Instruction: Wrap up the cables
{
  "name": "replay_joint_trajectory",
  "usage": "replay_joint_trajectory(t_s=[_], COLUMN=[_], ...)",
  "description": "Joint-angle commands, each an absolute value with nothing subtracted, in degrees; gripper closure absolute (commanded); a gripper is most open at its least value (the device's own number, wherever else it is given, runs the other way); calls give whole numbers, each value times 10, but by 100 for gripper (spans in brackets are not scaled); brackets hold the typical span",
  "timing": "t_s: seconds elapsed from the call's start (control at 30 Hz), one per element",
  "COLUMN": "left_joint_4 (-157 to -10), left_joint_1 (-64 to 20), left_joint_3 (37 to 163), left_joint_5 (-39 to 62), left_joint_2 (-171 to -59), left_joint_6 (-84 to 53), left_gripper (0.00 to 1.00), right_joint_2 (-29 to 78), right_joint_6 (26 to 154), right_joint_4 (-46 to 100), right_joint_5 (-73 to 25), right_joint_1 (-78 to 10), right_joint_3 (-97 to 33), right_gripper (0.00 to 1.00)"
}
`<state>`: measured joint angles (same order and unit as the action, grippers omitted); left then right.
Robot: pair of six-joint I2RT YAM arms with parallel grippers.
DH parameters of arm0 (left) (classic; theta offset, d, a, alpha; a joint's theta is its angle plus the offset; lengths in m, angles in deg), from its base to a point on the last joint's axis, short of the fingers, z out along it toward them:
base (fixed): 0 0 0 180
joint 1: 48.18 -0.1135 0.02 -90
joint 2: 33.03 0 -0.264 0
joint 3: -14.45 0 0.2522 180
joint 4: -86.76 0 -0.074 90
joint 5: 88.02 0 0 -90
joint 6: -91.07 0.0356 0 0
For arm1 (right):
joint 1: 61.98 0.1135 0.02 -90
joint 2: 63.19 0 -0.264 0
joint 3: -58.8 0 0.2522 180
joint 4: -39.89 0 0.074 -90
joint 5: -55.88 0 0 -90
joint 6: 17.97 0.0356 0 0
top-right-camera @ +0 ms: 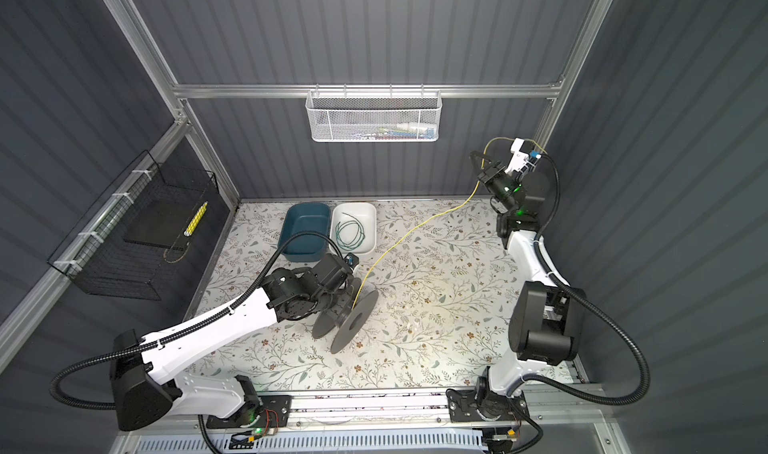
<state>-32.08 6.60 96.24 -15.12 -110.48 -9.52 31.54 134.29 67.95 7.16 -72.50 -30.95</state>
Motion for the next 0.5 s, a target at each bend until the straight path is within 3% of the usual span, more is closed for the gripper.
replay_joint_trajectory(t_s=[0.0,0.2,0.3,0.37,0.47], left_joint_4=[-285,-286,-285,-277,-254], left_joint_1=[69,70,70,70,70], left_joint_3=[951,956,956,958,965], left_joint_5=[-159,-155,-156,-161,-176], left_joint_2=[-1098,-1103,-1103,-1101,-1087], left_joint_6=[-89,-94,-94,-92,-88], left_gripper=[100,100,100,100,100], right_joint_2=[297,303,303,301,295], right_joint_6=[1331,1335,1333,1336,1322], right_joint_4=[678,669,661,656,636], right_joint_5=[98,98,99,95,74], right_joint_1=[-732,-755,-766,-777,-786], right_joint_3=[-324,-326,-326,-324,-316], right_gripper=[85,82,88,100,100])
